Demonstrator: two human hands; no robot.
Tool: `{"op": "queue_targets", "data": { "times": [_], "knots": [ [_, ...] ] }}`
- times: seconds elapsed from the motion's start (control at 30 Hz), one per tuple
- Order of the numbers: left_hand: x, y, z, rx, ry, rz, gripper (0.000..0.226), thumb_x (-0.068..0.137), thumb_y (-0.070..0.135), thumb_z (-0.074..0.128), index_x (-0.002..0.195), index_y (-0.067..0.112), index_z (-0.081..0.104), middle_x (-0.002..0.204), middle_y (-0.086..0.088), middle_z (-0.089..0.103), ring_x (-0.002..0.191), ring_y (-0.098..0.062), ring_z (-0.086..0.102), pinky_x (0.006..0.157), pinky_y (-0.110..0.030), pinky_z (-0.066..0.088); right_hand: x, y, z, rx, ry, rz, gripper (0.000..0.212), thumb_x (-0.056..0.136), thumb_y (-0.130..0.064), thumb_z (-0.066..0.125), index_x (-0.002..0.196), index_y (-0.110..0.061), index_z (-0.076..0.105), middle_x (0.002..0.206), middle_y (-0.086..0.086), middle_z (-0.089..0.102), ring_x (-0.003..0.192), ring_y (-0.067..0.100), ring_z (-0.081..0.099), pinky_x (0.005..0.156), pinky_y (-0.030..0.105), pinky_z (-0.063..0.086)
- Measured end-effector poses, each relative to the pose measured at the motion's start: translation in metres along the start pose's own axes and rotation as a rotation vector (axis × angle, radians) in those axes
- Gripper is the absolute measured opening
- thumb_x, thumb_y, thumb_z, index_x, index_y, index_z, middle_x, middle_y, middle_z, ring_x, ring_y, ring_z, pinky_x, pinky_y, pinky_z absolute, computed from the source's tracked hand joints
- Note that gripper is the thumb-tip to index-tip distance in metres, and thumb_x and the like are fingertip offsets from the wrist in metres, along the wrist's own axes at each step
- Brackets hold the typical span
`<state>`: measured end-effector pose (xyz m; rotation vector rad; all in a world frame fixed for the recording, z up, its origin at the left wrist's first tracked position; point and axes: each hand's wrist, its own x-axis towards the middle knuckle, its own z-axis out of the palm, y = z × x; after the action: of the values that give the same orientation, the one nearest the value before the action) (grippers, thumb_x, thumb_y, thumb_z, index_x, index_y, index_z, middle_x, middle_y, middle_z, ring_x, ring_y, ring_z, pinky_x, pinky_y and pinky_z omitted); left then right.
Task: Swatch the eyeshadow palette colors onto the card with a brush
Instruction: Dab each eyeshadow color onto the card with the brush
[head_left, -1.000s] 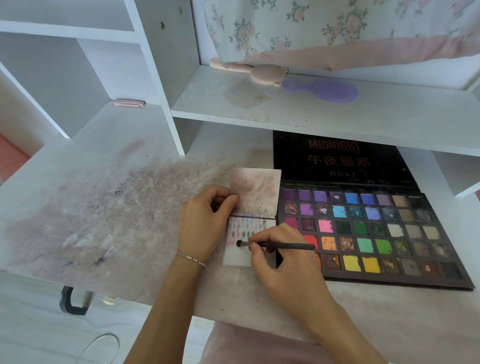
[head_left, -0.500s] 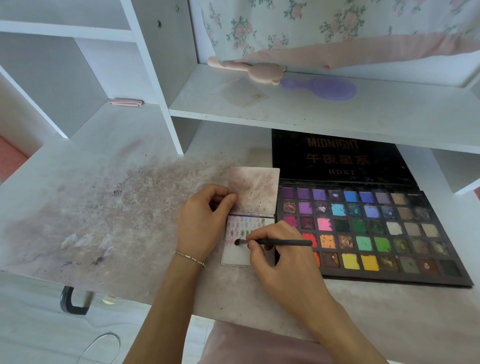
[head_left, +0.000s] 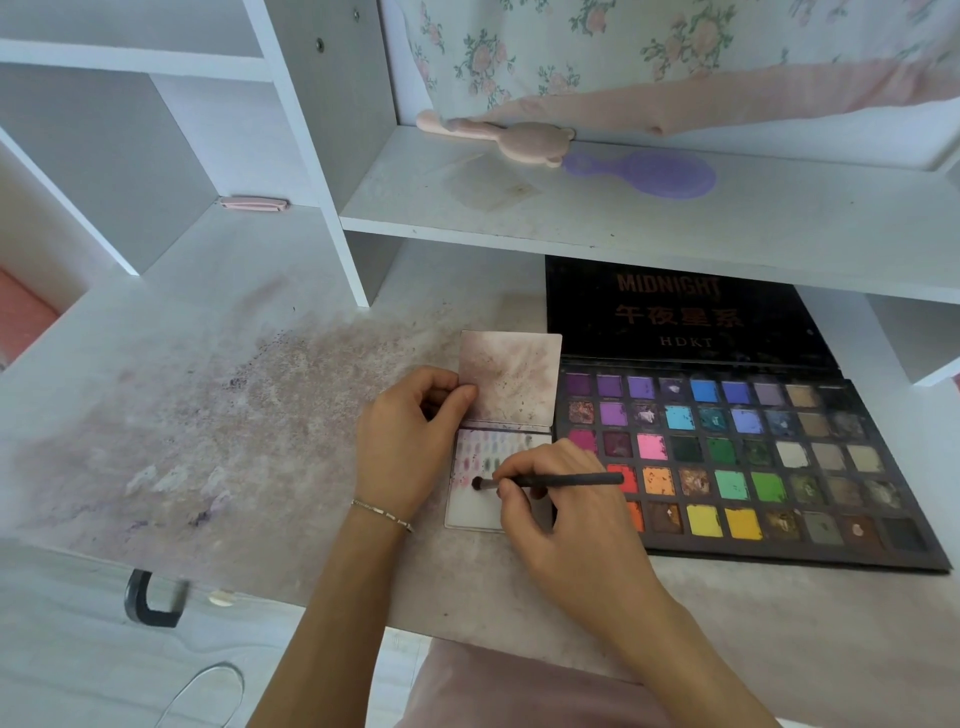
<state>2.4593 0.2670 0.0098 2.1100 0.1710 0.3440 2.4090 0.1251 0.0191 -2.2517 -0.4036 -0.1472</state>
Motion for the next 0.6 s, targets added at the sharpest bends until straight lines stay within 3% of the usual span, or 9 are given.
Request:
{"op": "queue_targets", "data": {
  "times": [0.37, 0.6],
  "knots": [
    [0.0005, -0.0003, -0.0001, 0.004, 0.004, 0.006, 0.011, 0.08, 0.022, 0.065, 0.073, 0.029, 0.061, 0.065, 0.018, 0.06, 0.065, 0.007, 0.056, 0.059, -0.003, 0.04, -0.0005, -0.0004, -0.0003, -0.013, 0.002, -0.015, 0.01, 0.079, -0.025, 0.052, 0.084, -0.021, 0.061, 0.076, -0.029, 0.039, 0.076, -0.002, 0.045, 0.069, 0.014, 0.034],
    [0.0006, -0.0013, 0.0004, 0.004, 0.001, 0.002, 0.007, 0.08, 0.023, 0.065, 0.075, 0.026, 0.063, 0.068, 0.014, 0.062, 0.065, -0.001, 0.059, 0.06, -0.007, 0.043, -0.0002, -0.0002, 0.0008, -0.016, 0.007, -0.012, 0.01, 0.079, -0.025, 0.052, 0.083, -0.022, 0.061, 0.074, -0.029, 0.039, 0.076, -0.004, 0.044, 0.068, 0.013, 0.034]
  ]
}}
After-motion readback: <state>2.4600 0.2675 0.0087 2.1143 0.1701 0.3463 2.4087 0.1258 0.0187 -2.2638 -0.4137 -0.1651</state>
